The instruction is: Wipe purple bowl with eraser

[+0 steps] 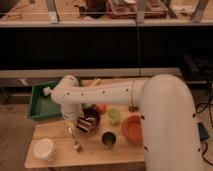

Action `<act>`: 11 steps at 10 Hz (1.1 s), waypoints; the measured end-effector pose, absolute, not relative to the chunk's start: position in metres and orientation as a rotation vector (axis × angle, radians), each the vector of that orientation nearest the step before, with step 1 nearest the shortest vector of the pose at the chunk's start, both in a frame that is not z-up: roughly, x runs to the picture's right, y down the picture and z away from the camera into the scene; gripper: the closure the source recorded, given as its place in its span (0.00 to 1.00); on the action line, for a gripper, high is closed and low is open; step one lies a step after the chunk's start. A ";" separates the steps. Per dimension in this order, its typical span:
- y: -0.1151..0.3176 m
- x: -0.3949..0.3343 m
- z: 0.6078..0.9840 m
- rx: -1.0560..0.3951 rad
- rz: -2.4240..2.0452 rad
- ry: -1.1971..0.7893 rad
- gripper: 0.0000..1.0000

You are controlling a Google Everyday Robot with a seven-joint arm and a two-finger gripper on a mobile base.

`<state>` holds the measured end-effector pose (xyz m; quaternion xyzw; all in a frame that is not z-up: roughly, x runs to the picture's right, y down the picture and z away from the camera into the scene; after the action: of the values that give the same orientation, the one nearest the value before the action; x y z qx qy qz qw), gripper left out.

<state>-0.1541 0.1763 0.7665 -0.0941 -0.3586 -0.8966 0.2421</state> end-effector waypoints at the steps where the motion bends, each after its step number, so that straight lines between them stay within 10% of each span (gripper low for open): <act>1: 0.177 -0.141 0.764 -0.287 -2.438 -0.961 0.95; 11: 0.115 -0.033 0.798 -0.398 -2.229 -0.698 0.95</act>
<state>-0.0329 0.1148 0.7983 -0.1555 -0.2727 -0.8715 0.3766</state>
